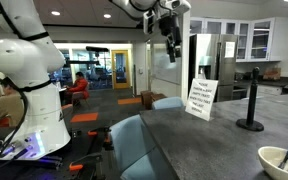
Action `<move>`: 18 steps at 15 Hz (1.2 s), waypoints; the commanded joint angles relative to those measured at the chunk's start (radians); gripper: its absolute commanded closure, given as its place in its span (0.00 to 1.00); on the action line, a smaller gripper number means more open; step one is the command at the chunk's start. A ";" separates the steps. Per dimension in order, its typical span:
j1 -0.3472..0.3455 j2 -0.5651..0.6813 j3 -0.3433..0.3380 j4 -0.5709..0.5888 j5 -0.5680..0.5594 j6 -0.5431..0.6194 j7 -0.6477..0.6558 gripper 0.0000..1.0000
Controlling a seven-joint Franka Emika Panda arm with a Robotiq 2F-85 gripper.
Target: Remove the pen from the bowl
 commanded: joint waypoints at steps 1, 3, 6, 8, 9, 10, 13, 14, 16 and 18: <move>0.015 0.227 -0.056 0.201 -0.090 0.067 -0.132 0.00; 0.019 0.341 -0.087 0.307 -0.101 0.084 -0.186 0.00; 0.027 0.481 -0.127 0.456 -0.092 0.060 -0.209 0.00; 0.031 0.454 -0.137 0.398 -0.072 0.104 -0.198 0.00; 0.032 0.460 -0.140 0.398 -0.072 0.104 -0.198 0.00; 0.033 0.458 -0.139 0.398 -0.072 0.104 -0.198 0.00; 0.039 0.443 -0.139 0.392 -0.073 0.104 -0.197 0.00; 0.039 0.443 -0.140 0.391 -0.073 0.104 -0.197 0.00; 0.038 0.443 -0.141 0.390 -0.073 0.104 -0.197 0.00; 0.039 0.443 -0.141 0.390 -0.073 0.104 -0.197 0.00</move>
